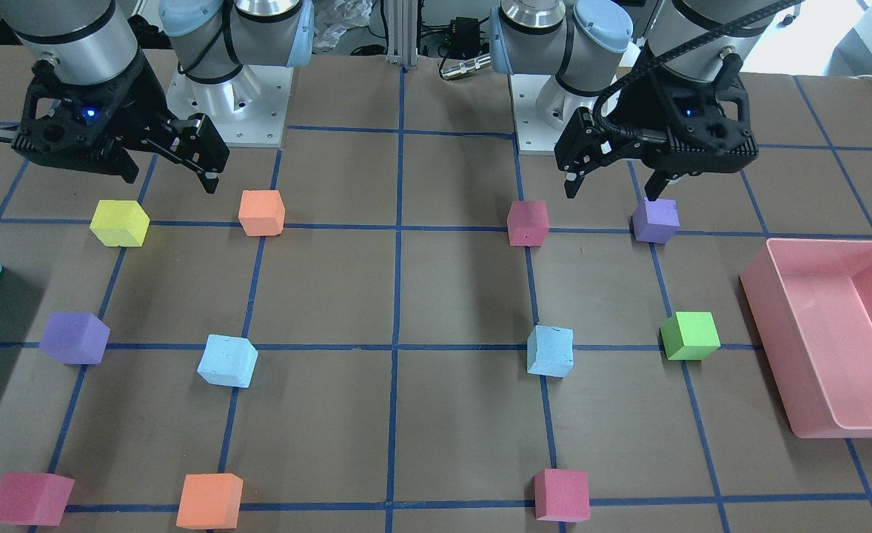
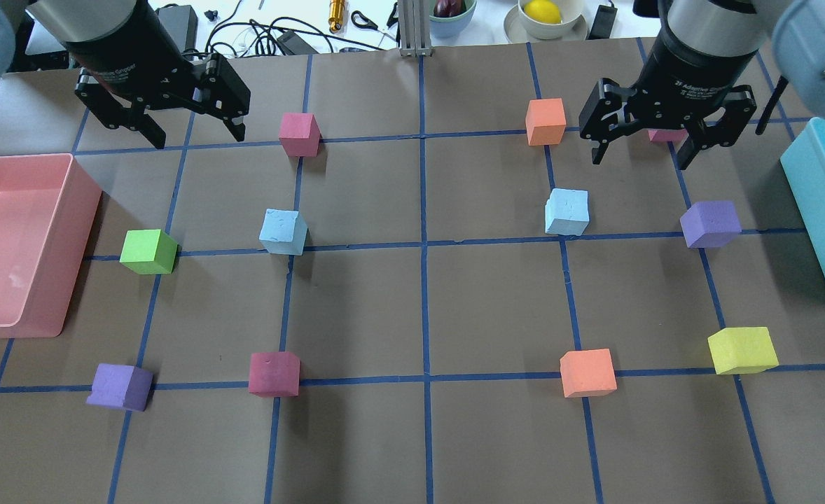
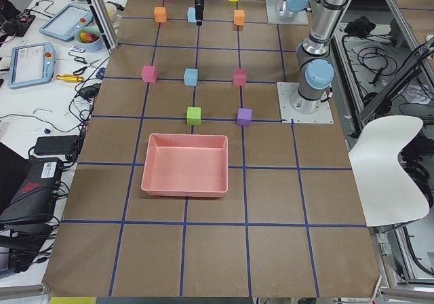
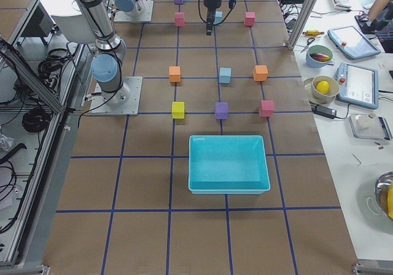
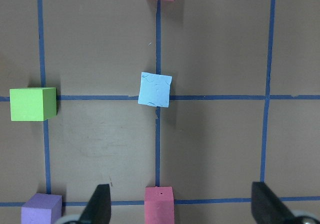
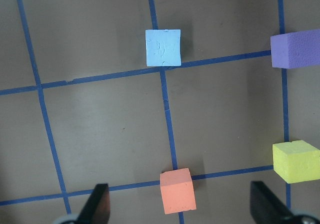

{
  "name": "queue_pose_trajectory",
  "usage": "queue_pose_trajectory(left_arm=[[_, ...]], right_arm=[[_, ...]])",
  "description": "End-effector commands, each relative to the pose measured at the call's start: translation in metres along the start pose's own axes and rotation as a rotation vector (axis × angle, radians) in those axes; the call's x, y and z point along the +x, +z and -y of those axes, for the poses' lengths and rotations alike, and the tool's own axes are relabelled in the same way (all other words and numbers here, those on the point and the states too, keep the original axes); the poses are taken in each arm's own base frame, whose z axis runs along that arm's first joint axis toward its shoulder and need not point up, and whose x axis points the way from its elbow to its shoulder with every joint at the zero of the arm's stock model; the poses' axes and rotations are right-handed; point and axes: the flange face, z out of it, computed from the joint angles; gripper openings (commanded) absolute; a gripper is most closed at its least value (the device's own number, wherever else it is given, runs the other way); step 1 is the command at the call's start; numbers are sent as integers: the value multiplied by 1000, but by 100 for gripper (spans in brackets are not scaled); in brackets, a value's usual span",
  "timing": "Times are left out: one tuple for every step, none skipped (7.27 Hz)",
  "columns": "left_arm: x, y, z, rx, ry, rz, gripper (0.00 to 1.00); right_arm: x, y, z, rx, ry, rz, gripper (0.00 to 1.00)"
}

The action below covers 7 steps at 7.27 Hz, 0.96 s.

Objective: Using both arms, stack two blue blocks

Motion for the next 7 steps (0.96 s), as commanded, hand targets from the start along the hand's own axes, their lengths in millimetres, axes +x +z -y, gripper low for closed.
queue_pose_trajectory(left_arm=[[-1, -2, 2, 4, -3, -3, 100], [-3, -1, 2, 1, -5, 0, 100], [-2, 2, 1, -4, -5, 0, 100], [-2, 2, 1, -5, -5, 0, 100], [-3, 3, 0, -7, 2, 9, 100], [1, 4, -2, -13, 10, 10, 100], [1, 19, 1, -42, 16, 6, 100]], right_arm=[[-1, 0, 0, 0, -2, 3, 100], [0, 0, 0, -1, -2, -3, 100], [0, 0, 0, 0, 0, 5, 100], [0, 0, 0, 1, 0, 0, 100], [2, 0, 1, 2, 3, -9, 100], [0, 5, 2, -9, -2, -9, 100], [-1, 22, 8, -41, -2, -15, 100]])
